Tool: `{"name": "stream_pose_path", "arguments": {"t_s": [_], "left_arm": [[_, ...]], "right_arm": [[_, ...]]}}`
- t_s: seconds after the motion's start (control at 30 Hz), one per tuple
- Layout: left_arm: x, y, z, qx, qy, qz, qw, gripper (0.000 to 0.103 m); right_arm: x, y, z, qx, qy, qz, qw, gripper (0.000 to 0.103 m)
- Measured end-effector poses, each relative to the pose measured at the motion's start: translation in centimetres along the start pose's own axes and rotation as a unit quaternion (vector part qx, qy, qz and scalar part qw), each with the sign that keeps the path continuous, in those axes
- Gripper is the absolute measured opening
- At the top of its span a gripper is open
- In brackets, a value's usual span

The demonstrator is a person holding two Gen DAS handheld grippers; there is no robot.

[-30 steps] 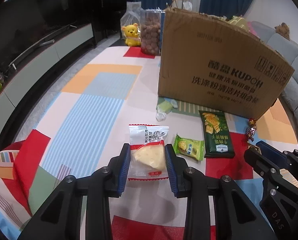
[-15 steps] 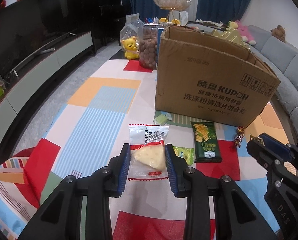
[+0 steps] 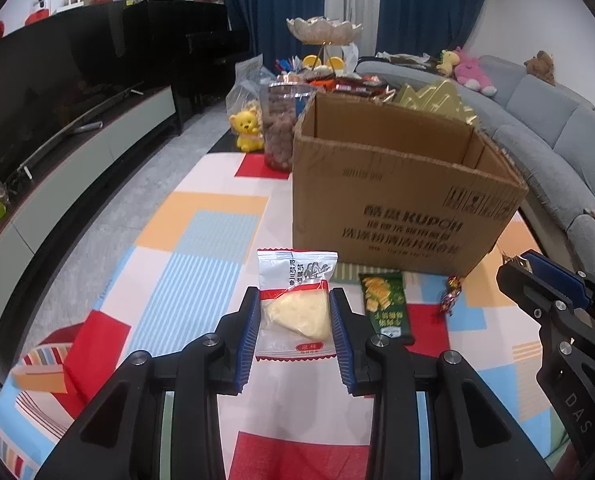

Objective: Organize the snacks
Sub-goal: 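Lift the white packet and gold candy and carry them over the box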

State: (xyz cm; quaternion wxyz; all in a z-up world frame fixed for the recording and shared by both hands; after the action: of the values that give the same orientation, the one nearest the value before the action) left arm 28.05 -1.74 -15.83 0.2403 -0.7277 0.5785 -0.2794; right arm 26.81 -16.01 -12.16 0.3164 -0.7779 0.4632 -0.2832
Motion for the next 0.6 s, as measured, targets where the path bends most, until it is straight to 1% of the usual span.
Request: {"name": "stream_pose_path", "arguments": {"t_s": [0.43, 0.6], "left_arm": [[2.1, -4.7, -1.4, 0.031, 0.018, 0.009, 0.9993, 0.034], [2.9, -6.2, -0.9, 0.024, 0.031, 0.008, 0.9992, 0.034]], "right_arm": [[1.9, -3.9, -1.6, 0.036, 0.017, 0.008, 0.999, 0.023], [2.8, -5.5, -1.7, 0.047, 0.023, 0.009, 0.999, 0.023]]}}
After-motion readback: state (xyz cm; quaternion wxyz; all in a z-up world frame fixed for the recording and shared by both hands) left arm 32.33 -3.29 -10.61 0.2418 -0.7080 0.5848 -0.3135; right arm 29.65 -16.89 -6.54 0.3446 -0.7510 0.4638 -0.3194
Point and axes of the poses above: each gripper's, at about its wrist camera, not at the fingertips, and z roughly the way its jaws point, x to its right, y to its underside, the point moved 8 cm from there along z, roughly the way its jaws point, and after that the axes turned 10 degrees about -z, right-handed, at the moved point
